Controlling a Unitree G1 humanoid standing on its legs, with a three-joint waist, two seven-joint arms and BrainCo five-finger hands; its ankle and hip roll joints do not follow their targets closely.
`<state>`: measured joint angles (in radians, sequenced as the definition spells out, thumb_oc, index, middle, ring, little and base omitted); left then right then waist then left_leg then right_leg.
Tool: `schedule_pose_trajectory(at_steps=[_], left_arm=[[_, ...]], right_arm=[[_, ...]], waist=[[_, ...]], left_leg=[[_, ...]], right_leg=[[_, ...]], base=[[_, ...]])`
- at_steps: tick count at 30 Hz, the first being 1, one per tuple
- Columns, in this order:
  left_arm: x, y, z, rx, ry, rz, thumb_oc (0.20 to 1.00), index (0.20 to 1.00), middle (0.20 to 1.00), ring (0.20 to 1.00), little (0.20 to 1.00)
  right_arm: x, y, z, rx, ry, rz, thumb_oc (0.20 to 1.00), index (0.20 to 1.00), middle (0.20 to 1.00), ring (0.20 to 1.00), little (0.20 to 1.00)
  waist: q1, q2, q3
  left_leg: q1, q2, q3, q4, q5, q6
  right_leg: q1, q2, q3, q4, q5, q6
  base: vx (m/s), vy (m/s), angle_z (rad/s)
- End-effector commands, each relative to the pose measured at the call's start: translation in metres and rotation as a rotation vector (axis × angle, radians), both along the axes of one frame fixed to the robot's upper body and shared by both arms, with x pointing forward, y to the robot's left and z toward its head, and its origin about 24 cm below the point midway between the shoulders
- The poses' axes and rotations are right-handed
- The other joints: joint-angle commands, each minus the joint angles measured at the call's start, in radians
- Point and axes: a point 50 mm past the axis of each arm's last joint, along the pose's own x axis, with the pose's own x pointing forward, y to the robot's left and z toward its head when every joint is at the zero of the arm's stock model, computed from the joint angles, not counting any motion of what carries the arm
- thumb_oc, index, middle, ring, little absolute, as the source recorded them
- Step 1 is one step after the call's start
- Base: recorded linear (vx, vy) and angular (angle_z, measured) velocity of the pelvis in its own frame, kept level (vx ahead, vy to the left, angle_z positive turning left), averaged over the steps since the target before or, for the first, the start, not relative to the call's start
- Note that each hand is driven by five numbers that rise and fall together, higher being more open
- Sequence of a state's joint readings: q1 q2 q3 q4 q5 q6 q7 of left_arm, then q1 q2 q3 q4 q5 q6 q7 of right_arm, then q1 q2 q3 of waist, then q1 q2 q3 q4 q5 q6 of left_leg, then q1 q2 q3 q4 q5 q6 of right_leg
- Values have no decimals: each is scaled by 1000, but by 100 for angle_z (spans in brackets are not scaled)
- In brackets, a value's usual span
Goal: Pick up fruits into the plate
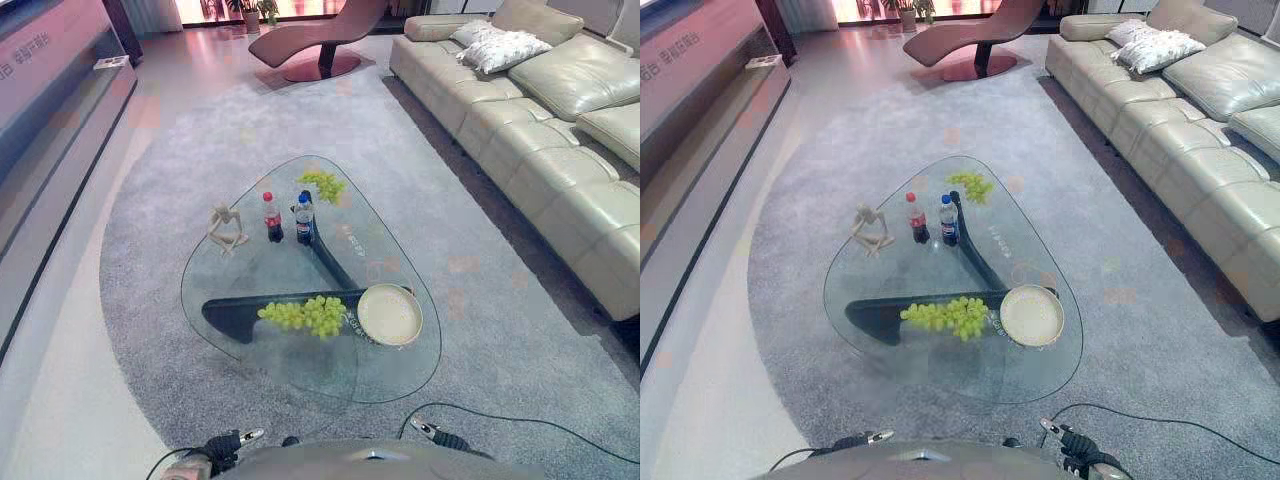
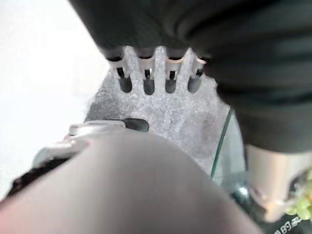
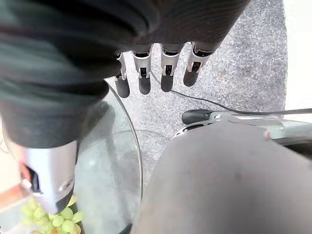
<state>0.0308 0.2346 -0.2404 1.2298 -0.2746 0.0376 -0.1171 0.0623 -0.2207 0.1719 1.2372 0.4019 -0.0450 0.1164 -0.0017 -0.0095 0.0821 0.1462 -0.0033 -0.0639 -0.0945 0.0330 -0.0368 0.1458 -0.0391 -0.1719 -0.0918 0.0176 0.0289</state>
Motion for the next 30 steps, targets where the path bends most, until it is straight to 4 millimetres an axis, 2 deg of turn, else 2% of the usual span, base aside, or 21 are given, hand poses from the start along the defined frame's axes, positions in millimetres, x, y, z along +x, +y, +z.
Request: schedule_pose_trajectory(at_steps=[1,7,10,12,20,23,28,29,30], left_arm=[[18,-12,1,0,-53,-42,1000,1000,1000,1000,1000],[19,-7,1,46,-44,-19,1000,1000,1000,1000,1000],[16,-6,0,95,4,-123,1000,1000,1000,1000,1000],[14,-6,0,109,15,-118,1000,1000,1000,1000,1000],[20,-11,0,93,21,-133,1000,1000,1000,1000,1000],[28,-13,1,114,5,-176,1000,1000,1000,1000,1000],[55,-16,9,208,-97,-332,1000,1000,1000,1000,1000],[64,-17,12,229,-130,-347,1000,1000,1000,1000,1000],[82,-18,18,267,-202,-363,1000,1000,1000,1000,1000]], right_arm=[[18,10,0,20,-26,47,1000,1000,1000,1000,1000],[21,10,1,18,-31,54,1000,1000,1000,1000,1000],[23,9,2,16,-33,59,1000,1000,1000,1000,1000],[23,9,2,14,-32,66,1000,1000,1000,1000,1000],[30,10,3,12,-48,83,1000,1000,1000,1000,1000],[40,12,6,12,-79,85,1000,1000,1000,1000,1000],[61,11,12,16,-147,90,1000,1000,1000,1000,1000],[66,11,14,18,-164,93,1000,1000,1000,1000,1000],[75,10,18,17,-194,100,1000,1000,1000,1000,1000]], waist=[[21,5,47],[20,4,55],[18,6,62],[15,7,64],[11,5,91],[10,6,117],[-1,13,178],[-5,14,194],[-12,18,222]], left_leg=[[45,-27,105,15,-107,40],[40,-26,106,18,-106,40],[34,-26,107,21,-104,41],[35,-26,108,21,-105,42],[14,-25,106,33,-105,45],[-15,-23,98,46,-101,48],[-63,-19,88,56,-88,48],[-73,-18,87,59,-85,48],[-92,-17,85,63,-79,48]], right_leg=[[-5,-39,23,47,-13,59],[-10,-39,27,48,-14,58],[-18,-38,29,52,-14,56],[-19,-38,32,53,-15,57],[-46,-34,48,68,-15,54],[-82,-31,56,89,-16,49],[-141,-24,66,115,-13,42],[-154,-23,69,121,-12,40],[-177,-19,74,130,-11,37]], base=[[-191,20,-21],[0,0,0],[0,0,0],[40,4,-1],[12,-3,-1],[-49,-22,-5],[-59,-23,-1],[-87,-7,-1],[-98,-10,-1]])
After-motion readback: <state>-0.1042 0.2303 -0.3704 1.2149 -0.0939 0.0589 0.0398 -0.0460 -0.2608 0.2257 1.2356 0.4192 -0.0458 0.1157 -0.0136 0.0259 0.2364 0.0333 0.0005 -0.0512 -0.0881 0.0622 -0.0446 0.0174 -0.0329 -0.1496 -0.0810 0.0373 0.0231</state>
